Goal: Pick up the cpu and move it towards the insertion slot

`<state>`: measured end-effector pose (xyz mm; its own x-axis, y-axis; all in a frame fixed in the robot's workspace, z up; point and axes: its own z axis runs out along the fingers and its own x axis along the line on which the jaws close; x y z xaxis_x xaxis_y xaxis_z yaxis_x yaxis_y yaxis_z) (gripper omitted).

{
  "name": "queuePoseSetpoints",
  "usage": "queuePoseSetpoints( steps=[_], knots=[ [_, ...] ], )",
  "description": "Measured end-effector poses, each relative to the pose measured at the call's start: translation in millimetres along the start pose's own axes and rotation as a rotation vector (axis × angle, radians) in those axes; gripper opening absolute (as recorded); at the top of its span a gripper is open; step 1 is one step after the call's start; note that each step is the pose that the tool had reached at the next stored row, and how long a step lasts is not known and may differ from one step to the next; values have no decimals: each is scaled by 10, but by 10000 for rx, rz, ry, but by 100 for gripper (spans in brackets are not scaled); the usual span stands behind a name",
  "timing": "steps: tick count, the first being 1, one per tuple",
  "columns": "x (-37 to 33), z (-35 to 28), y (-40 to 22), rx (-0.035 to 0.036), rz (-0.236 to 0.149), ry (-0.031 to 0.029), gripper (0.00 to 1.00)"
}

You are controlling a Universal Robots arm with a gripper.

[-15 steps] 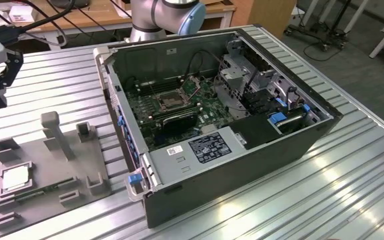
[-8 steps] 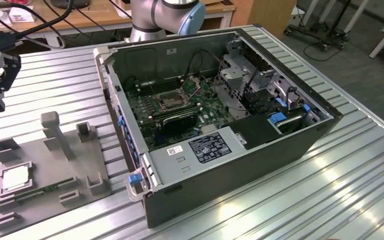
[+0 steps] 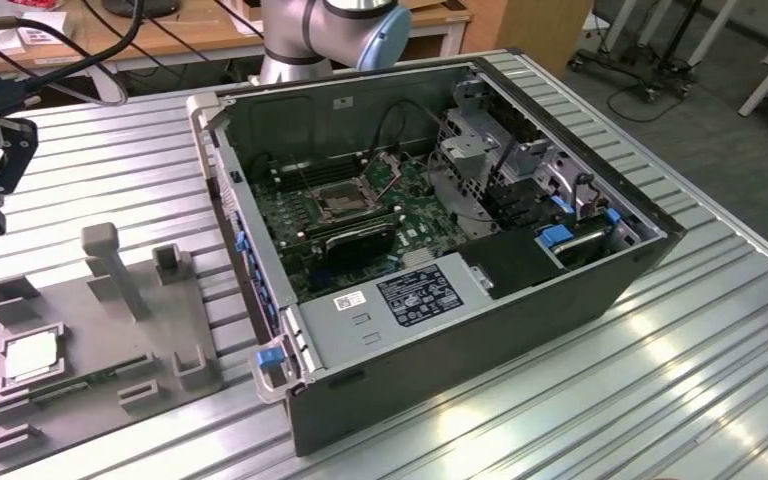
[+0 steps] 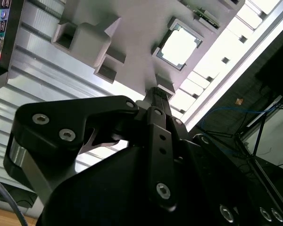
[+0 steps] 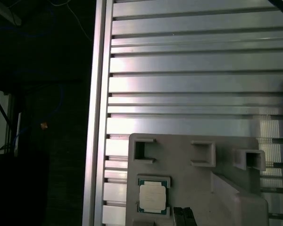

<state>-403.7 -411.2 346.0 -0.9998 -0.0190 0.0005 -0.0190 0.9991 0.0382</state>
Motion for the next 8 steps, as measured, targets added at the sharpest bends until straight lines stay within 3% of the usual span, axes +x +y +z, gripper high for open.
queuePoseSetpoints(
  steps=[8],
  knots=[
    [7, 4, -5, 0, -2, 0, 11]
  ],
)
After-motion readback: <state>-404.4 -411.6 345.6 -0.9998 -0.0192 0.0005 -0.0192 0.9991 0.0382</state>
